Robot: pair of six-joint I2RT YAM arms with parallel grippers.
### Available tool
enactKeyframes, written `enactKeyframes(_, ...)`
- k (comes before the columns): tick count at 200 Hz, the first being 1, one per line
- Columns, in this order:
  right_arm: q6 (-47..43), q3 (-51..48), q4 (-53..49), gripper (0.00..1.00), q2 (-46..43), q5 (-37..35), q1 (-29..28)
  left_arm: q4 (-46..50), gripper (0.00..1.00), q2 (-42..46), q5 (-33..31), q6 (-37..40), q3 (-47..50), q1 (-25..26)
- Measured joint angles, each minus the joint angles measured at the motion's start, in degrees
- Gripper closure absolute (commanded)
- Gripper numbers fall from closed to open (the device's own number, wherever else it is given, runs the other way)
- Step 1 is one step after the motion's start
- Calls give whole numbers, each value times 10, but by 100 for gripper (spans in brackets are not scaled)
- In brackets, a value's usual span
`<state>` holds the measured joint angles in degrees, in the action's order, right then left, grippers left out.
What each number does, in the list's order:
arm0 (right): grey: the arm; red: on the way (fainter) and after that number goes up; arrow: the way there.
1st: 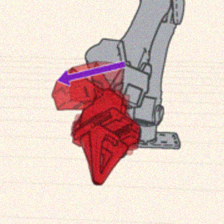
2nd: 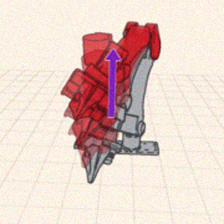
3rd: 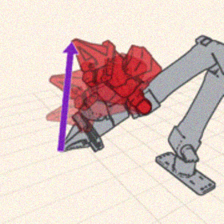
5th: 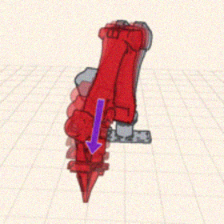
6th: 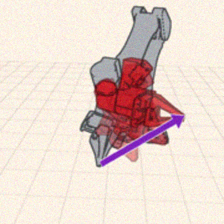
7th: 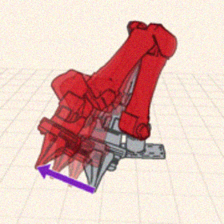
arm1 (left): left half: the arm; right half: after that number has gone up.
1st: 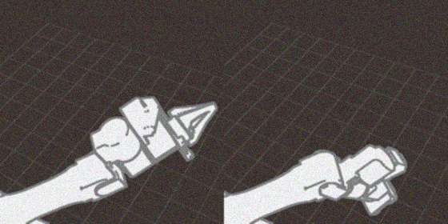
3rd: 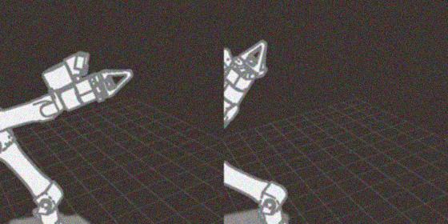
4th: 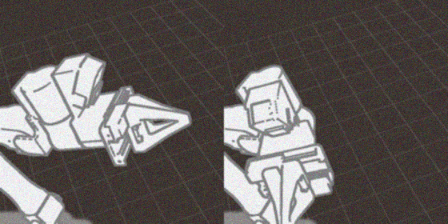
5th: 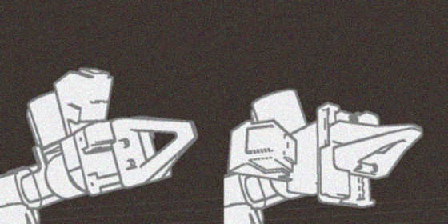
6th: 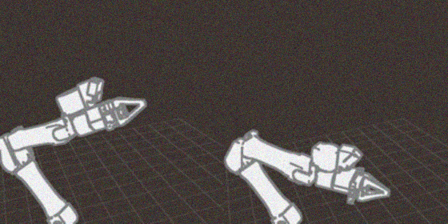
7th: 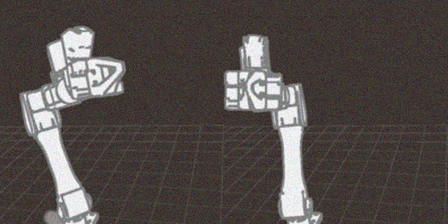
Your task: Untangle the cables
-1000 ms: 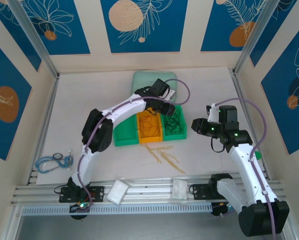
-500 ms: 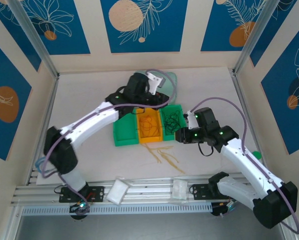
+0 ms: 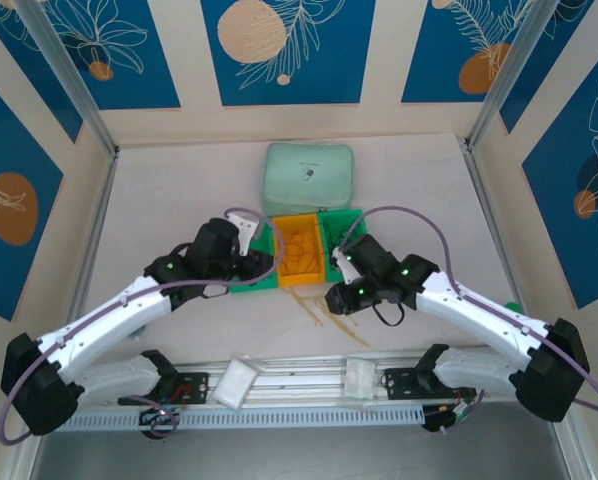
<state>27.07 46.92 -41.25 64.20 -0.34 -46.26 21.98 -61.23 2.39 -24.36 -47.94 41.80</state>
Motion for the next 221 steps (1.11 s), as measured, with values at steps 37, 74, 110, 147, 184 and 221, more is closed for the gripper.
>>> enactKeyframes(37, 18, -1, 0, 69, 58, -31, -36, -2, 60, 33, -24, -18, 15, -1)
enactKeyframes(74, 26, 6, -2, 70, 108, -49, -52, -5, 60, 16, -25, -24, 15, -1)
enactKeyframes(110, 26, 35, 8, 70, 155, -51, -76, -12, 60, 7, -25, -24, 18, -1)
enactKeyframes(147, 21, 64, 26, 70, 216, -57, -85, -14, 60, 7, -25, -24, 19, -1)
enactKeyframes(184, 8, 88, 36, 69, 258, -77, -85, -13, 60, 12, -25, -23, 22, -7)
enactKeyframes(221, -9, 114, 39, 69, 299, -87, -86, -5, 60, 24, -25, -22, 28, -15)
